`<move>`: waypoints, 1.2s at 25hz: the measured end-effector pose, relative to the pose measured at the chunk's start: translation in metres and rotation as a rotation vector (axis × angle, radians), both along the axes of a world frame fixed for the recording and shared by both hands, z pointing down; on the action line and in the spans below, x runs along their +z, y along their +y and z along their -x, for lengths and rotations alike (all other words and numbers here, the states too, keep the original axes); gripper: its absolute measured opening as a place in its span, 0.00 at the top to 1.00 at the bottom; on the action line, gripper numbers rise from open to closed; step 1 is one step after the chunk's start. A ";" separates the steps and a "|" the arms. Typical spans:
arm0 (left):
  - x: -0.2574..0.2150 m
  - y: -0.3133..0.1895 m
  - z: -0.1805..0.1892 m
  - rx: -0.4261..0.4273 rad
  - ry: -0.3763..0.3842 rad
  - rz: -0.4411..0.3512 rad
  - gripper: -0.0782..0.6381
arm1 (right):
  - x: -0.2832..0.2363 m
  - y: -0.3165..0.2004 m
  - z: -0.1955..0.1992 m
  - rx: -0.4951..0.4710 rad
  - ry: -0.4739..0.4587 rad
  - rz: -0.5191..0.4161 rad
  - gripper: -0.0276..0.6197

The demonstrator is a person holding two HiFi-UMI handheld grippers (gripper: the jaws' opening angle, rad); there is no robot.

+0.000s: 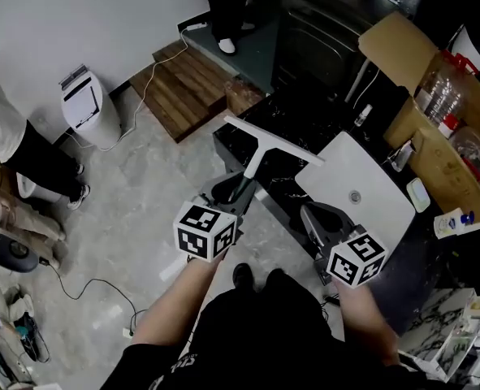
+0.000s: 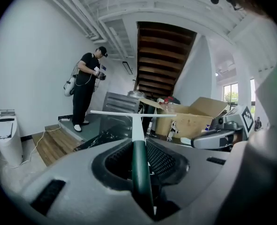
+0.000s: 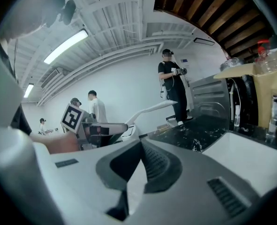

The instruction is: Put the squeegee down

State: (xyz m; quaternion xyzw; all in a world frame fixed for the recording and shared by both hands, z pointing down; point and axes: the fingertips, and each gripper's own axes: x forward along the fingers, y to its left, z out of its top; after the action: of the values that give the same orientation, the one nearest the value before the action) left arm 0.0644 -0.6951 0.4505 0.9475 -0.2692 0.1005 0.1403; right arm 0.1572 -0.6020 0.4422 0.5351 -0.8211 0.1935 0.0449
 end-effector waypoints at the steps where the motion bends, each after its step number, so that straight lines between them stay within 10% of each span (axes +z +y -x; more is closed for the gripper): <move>1: 0.005 -0.005 -0.005 0.008 -0.009 0.012 0.75 | 0.004 0.000 -0.004 0.008 0.002 0.011 0.95; 30: 0.158 -0.126 -0.137 0.158 -0.439 0.085 0.75 | 0.066 -0.013 -0.086 0.128 -0.055 0.145 0.95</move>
State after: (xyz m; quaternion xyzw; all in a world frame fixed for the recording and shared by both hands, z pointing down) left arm 0.2010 -0.8210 0.6087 0.9142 -0.2137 0.3262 0.1100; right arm 0.2429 -0.6150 0.5085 0.5763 -0.7699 0.2696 0.0486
